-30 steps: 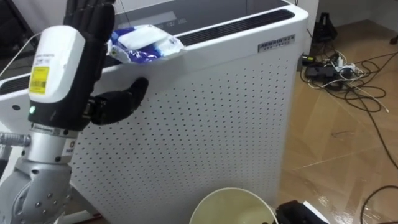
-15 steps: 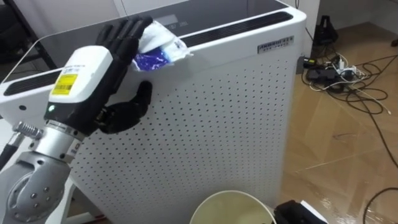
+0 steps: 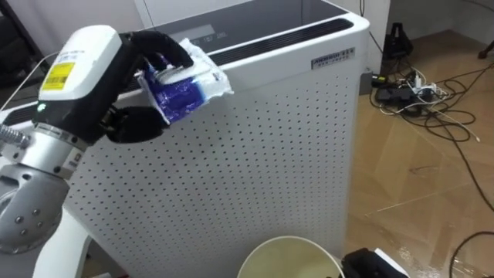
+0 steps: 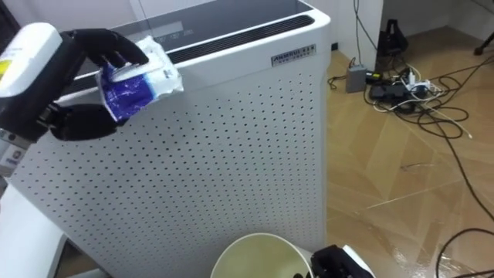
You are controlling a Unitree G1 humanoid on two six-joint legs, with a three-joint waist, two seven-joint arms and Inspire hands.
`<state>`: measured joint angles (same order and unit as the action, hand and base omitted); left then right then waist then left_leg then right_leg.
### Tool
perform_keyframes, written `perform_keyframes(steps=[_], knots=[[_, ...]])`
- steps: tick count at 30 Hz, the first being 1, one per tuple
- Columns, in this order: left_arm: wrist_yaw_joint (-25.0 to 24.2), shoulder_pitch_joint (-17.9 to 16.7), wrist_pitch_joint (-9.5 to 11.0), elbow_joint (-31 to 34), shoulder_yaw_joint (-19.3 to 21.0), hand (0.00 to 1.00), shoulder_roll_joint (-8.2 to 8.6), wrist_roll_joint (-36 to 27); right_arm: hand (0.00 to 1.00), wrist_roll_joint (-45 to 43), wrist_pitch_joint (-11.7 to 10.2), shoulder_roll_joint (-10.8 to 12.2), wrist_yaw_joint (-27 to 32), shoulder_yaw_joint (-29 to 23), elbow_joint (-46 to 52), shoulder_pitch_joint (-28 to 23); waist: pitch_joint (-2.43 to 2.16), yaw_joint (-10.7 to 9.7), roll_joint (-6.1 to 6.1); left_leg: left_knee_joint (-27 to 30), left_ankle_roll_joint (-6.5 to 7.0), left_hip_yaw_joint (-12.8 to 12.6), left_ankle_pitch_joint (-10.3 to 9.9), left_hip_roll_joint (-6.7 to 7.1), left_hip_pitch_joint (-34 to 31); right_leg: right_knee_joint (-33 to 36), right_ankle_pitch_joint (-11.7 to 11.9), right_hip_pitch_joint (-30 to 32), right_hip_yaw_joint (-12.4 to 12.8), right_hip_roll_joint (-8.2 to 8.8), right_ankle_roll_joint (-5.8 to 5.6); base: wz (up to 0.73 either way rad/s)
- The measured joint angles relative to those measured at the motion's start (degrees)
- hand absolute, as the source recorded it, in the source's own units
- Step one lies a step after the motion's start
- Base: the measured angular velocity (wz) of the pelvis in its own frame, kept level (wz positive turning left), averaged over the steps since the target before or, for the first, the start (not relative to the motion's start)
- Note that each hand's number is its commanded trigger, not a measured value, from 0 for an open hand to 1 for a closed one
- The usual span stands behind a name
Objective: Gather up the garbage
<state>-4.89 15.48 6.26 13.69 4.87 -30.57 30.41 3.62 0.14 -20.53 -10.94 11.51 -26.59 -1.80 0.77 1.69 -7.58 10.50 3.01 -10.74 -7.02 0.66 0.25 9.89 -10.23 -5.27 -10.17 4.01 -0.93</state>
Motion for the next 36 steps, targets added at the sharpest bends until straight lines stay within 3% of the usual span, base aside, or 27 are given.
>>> perform_keyframes(steps=[14,20,22,29,33,36], knots=[[-0.4,0.6,-0.8,0.8,0.6,1.00,-0.21,-4.1,1.00,0.0,0.0,-0.2,1.4,0.2,-0.1,0.0,0.11,-0.2,0.01,-0.3,0.05,0.2,0.0,0.17,0.1,-0.3,-0.1,-0.6,-0.7,0.21,-0.15,0.01],[-1.0,-0.1,-1.1,1.0,0.7,1.00,-0.21,-11.3,1.00,0.6,0.0,-0.2,0.9,0.4,-0.1,0.0,0.34,-0.5,0.36,-0.6,0.06,0.3,-0.1,0.30,0.1,-0.2,-0.6,-0.2,-0.7,0.34,-0.17,0.01],[-1.1,-0.6,-1.1,1.3,0.9,1.00,-0.14,-14.1,1.00,0.6,0.0,-0.3,0.2,0.3,-0.1,0.0,-0.01,-0.4,-0.05,-0.7,0.07,0.2,-0.1,0.35,0.0,-0.1,-0.6,0.1,-0.8,0.43,-0.18,0.00],[-1.9,-3.1,-0.8,3.2,0.5,1.00,-0.14,-25.3,1.00,2.5,0.3,-0.5,-0.5,1.0,-0.1,0.0,0.18,-0.7,0.34,-0.7,0.07,0.4,-0.1,0.72,0.1,-0.1,-0.7,-0.3,-1.0,1.07,-0.38,0.01],[-1.9,-5.2,-0.5,3.4,0.5,1.00,0.48,-31.0,1.00,3.1,1.4,-0.8,-0.2,1.2,-0.1,0.0,0.00,-1.3,0.26,-0.8,0.14,0.4,-0.1,1.07,0.1,-0.1,-1.0,-0.3,-1.0,1.08,-0.69,0.01],[-2.7,-6.9,0.4,3.4,-1.8,1.00,0.84,-36.6,1.00,3.1,2.5,-0.9,0.2,2.1,-0.1,0.2,-0.19,-1.5,0.61,-0.8,0.18,0.5,-0.1,1.22,0.3,0.1,-1.2,-0.3,-0.7,1.17,-0.83,0.00]])
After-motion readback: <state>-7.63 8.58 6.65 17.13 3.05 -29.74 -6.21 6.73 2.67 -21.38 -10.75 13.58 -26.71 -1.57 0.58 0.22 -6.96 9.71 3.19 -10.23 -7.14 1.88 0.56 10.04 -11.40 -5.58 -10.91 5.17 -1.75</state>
